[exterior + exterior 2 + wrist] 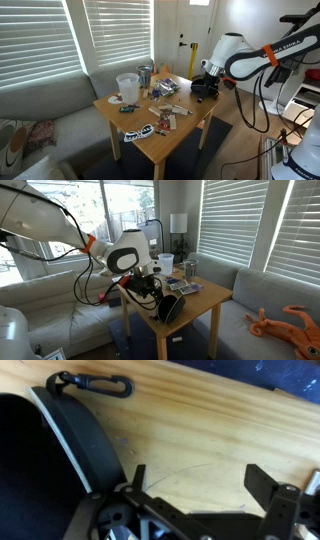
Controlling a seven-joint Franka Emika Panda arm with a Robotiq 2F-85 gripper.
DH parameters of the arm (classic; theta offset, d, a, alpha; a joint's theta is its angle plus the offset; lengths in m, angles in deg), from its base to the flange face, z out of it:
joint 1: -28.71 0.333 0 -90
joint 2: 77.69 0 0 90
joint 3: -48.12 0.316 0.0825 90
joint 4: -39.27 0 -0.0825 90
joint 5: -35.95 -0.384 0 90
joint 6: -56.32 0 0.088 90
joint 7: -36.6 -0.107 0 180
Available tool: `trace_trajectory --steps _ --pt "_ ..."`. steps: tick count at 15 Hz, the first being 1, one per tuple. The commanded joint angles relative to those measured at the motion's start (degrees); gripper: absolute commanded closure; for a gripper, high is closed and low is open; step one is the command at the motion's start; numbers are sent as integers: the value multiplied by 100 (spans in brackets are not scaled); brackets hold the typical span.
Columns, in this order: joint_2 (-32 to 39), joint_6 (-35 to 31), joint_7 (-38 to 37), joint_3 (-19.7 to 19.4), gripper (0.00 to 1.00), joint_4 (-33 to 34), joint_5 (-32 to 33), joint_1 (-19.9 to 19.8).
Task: Put one wooden block in the clear cup on the table.
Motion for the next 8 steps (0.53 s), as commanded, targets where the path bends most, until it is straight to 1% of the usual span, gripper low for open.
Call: trace_trajectory --steps 1,3,5,6,8 --pt "-1 13 7 31 0 7 -13 -29" --pt "-155 -95 22 140 0 196 111 17" --pt "-317 -120 122 298 0 435 400 49" --pt "-344 -33 261 352 0 614 449 135" --pt "-222 72 686 407 0 973 311 424"
